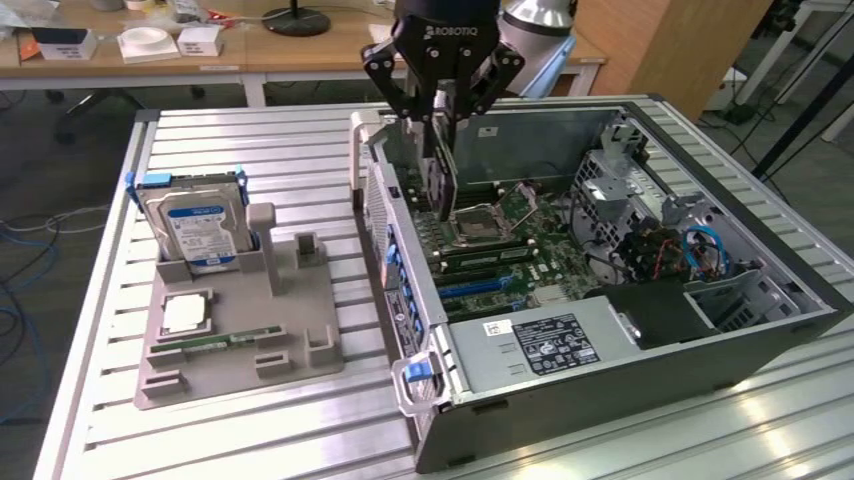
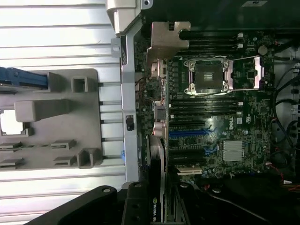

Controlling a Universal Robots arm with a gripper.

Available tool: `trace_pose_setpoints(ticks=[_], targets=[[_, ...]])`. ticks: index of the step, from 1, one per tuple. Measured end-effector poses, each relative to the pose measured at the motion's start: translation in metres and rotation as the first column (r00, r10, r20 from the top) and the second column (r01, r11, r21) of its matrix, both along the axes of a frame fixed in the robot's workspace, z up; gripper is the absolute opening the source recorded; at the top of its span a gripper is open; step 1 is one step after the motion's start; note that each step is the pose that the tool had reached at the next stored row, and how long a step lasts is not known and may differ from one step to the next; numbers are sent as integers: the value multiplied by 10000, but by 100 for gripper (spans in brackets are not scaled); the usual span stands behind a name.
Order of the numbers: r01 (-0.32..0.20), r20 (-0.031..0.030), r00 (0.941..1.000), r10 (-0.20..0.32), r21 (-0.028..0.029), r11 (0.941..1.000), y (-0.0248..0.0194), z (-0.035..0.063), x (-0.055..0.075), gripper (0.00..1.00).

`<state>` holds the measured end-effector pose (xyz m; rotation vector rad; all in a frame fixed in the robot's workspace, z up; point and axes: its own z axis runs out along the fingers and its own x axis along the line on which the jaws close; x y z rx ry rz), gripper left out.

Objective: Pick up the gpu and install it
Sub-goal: 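Pick up the gpu and move the gpu toward the slot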

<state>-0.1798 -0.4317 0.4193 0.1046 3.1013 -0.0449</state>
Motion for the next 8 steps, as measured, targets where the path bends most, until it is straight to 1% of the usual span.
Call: trace_pose_setpoints(ticks=[8], targets=[[-2,0,10000,2,0,10000,0,0,209,26]])
